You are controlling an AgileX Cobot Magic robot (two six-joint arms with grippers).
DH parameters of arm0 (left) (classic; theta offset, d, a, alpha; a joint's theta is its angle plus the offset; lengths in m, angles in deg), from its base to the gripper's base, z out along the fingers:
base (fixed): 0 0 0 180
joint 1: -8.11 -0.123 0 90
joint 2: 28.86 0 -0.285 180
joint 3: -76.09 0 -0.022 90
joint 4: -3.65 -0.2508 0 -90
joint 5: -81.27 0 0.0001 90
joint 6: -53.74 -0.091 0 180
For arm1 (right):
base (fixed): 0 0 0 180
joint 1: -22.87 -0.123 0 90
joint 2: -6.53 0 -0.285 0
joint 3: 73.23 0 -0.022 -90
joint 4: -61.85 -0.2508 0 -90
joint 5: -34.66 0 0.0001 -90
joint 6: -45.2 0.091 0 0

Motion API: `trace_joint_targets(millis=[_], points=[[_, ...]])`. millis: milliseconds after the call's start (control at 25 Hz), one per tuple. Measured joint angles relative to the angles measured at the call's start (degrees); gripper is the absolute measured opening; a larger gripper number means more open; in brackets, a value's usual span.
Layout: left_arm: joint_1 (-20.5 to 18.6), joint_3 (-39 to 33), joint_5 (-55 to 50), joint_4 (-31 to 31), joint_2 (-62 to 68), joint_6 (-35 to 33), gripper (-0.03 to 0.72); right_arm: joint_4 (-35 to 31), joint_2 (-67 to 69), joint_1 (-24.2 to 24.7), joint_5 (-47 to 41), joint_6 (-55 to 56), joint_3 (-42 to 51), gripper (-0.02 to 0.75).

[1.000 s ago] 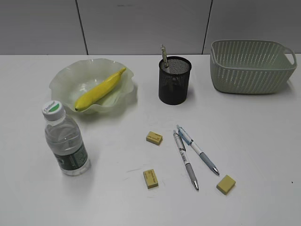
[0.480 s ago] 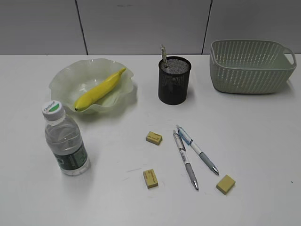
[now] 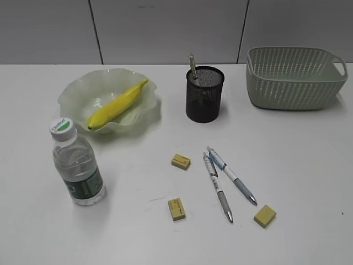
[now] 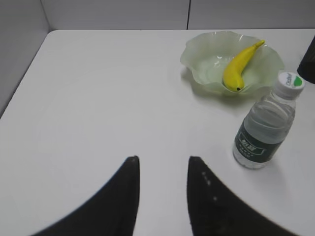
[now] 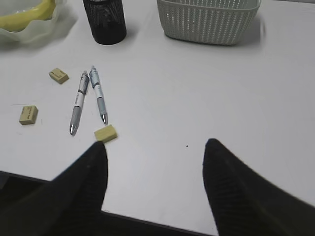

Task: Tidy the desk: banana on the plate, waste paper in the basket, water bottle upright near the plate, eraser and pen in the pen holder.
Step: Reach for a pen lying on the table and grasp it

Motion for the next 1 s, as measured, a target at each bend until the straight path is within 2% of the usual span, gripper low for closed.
trace_joint_targets(millis=[400,480,560,680,880,1000], points=[[0.0,0.4,0.3,1.5,1.2,-0.4,0.246,-0.7,0.0,0.0,0.0,0.0,0.0,0.484],[0.0,1.4,1.5,3.0,4.2,-1.8,0.246,-0.7,0.0,0.0,0.1,0.0,0.0,0.484],[0.0,2.6,3.3,6.0,9.2,-6.5,0.246,-0.7,0.0,0.0,0.1,0.0,0.0,0.484],[0.0,3.4,7.7,15.3,18.6,-15.5,0.245,-0.7,0.0,0.0,0.1,0.0,0.0,0.484],[0.0,3.4,15.3,40.3,35.5,-31.3,0.221,-0.7,0.0,0.0,0.1,0.0,0.0,0.484],[2.3,4.1,18.4,53.9,44.5,-43.2,0.216,-0.7,0.0,0.0,0.1,0.0,0.0,0.484]])
